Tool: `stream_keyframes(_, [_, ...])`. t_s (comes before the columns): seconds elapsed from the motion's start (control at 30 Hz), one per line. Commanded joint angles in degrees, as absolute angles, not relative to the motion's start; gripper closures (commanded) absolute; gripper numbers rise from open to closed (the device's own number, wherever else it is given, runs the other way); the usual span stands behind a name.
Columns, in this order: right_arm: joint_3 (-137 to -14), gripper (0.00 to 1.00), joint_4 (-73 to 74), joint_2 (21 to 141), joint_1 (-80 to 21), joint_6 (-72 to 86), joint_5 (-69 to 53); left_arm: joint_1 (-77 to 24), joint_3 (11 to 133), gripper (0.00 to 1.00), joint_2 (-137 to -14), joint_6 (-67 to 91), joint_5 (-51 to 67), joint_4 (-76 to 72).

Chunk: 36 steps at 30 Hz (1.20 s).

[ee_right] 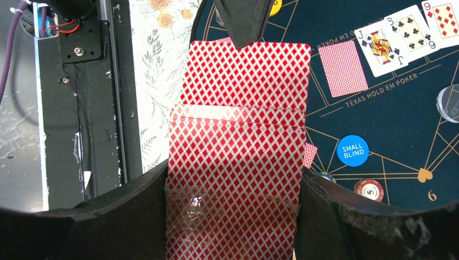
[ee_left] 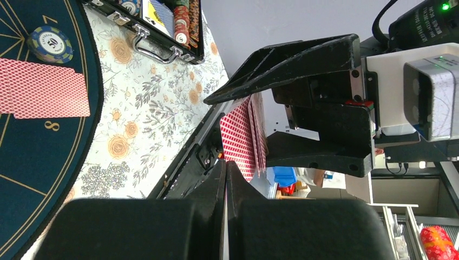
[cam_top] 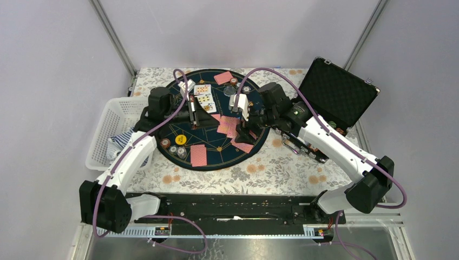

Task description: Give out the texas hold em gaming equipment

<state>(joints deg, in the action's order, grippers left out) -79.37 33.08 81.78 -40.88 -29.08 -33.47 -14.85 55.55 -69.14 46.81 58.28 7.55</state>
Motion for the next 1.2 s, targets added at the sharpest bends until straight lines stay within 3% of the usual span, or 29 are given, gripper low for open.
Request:
stream_keyframes(0.0, [-79.3,1.0,31.4,79.4,-40.9,-29.7,-33.8,-13.7,54.9,1.0,-66.3,47.9,59.8,4.2])
stream_keyframes(0.03, [-79.2,1.0,31.4,79.3,-40.9,-29.9,-33.8,-13.7,54.7,1.0,-66.3,48.0,60.1,3.8])
stream_keyframes(0.13, [-79.1,1.0,31.8,79.3,-40.9,-30.3,-34.0,-13.8,55.1,0.55,-66.7,47.4,60.8,3.9])
stream_keyframes(0.2, [-79.0,1.0,32.1,79.4,-40.9,-30.8,-34.4,-13.8,56.0,0.45,-67.0,46.7,60.8,4.5])
stream_keyframes(0.3, [-79.0,1.0,32.7,79.5,-40.9,-31.5,-35.0,-14.0,57.7,0.42,-68.7,45.4,60.0,6.0])
stream_keyframes(0.53, [-79.3,1.0,34.1,79.9,-41.4,-32.8,-36.2,-17.6,61.5,0.47,-73.1,40.7,60.2,11.4])
stream_keyframes(0.67, [-79.3,1.0,34.2,80.2,-41.6,-33.1,-36.4,-19.2,60.9,0.55,-73.5,41.1,60.7,10.4])
stream_keyframes(0.93, [-80.1,1.0,34.1,80.2,-41.7,-33.0,-35.8,-17.1,57.9,0.98,-71.9,44.1,60.5,8.2])
stream_keyframes(1.17, [-79.7,1.0,33.1,79.6,-41.6,-31.9,-34.4,-12.4,55.3,1.0,-69.2,45.6,62.2,7.7])
